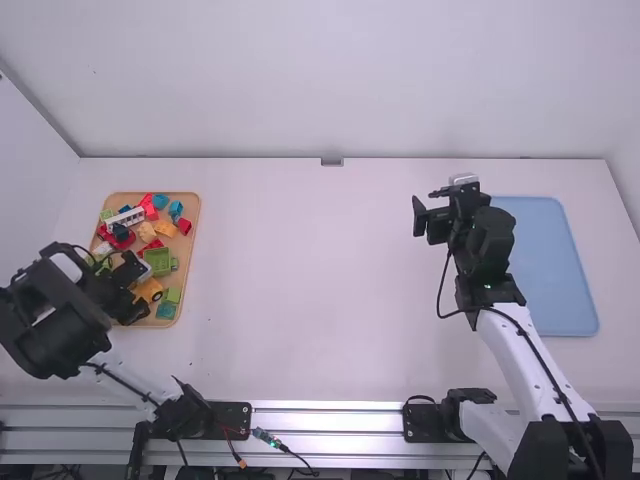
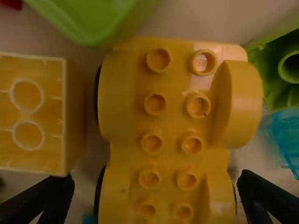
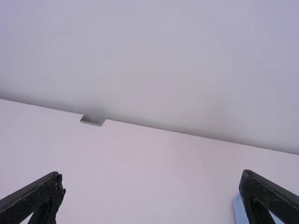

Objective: Assemble lego blocks to make yellow taxi

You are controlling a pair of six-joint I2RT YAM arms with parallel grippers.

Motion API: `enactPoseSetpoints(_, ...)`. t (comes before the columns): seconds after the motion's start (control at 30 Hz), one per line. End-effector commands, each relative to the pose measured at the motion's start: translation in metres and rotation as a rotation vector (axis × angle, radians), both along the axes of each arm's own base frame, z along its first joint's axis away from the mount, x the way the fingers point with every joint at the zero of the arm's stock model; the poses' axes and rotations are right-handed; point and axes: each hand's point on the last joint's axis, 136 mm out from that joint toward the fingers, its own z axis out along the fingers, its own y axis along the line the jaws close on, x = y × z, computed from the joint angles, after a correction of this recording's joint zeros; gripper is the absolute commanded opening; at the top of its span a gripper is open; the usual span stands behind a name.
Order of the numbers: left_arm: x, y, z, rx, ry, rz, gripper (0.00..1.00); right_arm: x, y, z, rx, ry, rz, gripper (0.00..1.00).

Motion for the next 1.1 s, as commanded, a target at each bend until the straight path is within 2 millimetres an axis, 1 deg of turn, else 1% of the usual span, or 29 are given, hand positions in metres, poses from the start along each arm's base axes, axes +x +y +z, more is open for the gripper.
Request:
enactPoseSetpoints(0.0, -0.004, -0.01, -0.011, -0.044, 0.018, -0.015, 0.91, 0.004, 0.0, 0.012, -0.008, -0.028, -0.002, 0.99)
enactPoseSetpoints(0.03, -0.004, -0.01, -0.011, -0.044, 0.018, -0.015, 0.91, 0.004, 0.0, 0.012, -0.008, -0.028, -0.002, 0.99)
enactPoseSetpoints(0.07, -0.003, -0.01, -0.013, -0.039, 0.02, -0.018, 0.86, 0.004, 0.0, 0.013, -0.007, -0.028, -0.002, 0.99)
enactPoseSetpoints(0.13, -0.003, -0.008, -0.013, -0.028, 0.023, -0.017, 0.8, 0.004, 0.0, 0.013, -0.004, -0.027, -0.003, 0.99)
enactPoseSetpoints(0.27, -0.003, -0.007, -0.013, -0.026, 0.021, -0.017, 0.64, 0.004, 0.0, 0.013, -0.005, -0.028, -0.002, 0.99)
enactPoseSetpoints(0.33, -0.002, -0.006, -0.013, -0.02, 0.02, -0.017, 0.64, 0.004, 0.0, 0.013, -0.004, -0.028, -0.003, 0.99)
enactPoseSetpoints(0.37, -0.001, -0.004, -0.013, -0.014, 0.015, -0.016, 0.61, 0.004, 0.0, 0.013, -0.004, -0.028, -0.003, 0.99)
enactPoseSetpoints(0.47, 0.004, 0.001, -0.012, 0.005, -0.005, 0.003, 0.58, 0.004, 0.0, 0.013, -0.005, -0.028, -0.003, 0.99)
enactPoseSetpoints(0.6, 0.014, 0.008, -0.005, 0.02, -0.026, 0.048, 0.58, 0.004, 0.0, 0.013, -0.005, -0.027, -0.004, 0.99)
enactPoseSetpoints(0.7, 0.022, 0.004, 0.01, -0.009, -0.029, 0.073, 0.62, 0.004, 0.0, 0.013, -0.004, -0.027, -0.003, 0.99)
enactPoseSetpoints(0.73, 0.024, -0.001, 0.017, -0.032, -0.026, 0.069, 0.61, 0.004, 0.0, 0.013, -0.004, -0.027, -0.003, 0.99)
enactPoseSetpoints(0.77, 0.025, -0.003, 0.019, -0.04, -0.027, 0.065, 0.61, 0.004, 0.0, 0.013, -0.004, -0.027, -0.003, 0.99)
enactPoseSetpoints(0.8, 0.028, -0.008, 0.029, -0.066, -0.027, 0.055, 0.61, 0.004, 0.0, 0.013, -0.005, -0.027, -0.002, 0.99)
enactPoseSetpoints(0.83, 0.033, -0.015, 0.039, -0.097, -0.028, 0.045, 0.58, 0.004, 0.0, 0.013, -0.004, -0.027, -0.003, 0.99)
enactPoseSetpoints(0.9, 0.04, -0.021, 0.055, -0.133, -0.026, 0.054, 0.55, 0.004, 0.0, 0.012, -0.005, -0.027, -0.003, 0.99)
enactPoseSetpoints(0.97, 0.048, -0.031, 0.076, -0.18, -0.018, 0.084, 0.53, 0.004, 0.0, 0.013, -0.005, -0.027, -0.003, 0.99)
enactPoseSetpoints(1.0, 0.05, -0.034, 0.083, -0.192, -0.014, 0.085, 0.53, 0.004, 0.0, 0.013, -0.005, -0.027, -0.003, 0.99)
enactPoseSetpoints(1.03, 0.055, -0.04, 0.095, -0.208, -0.01, 0.078, 0.52, 0.004, 0.0, 0.013, -0.008, -0.028, -0.002, 0.99)
enactPoseSetpoints(1.07, 0.056, -0.042, 0.098, -0.213, -0.01, 0.076, 0.52, 0.004, 0.0, 0.013, -0.008, -0.028, -0.002, 0.99)
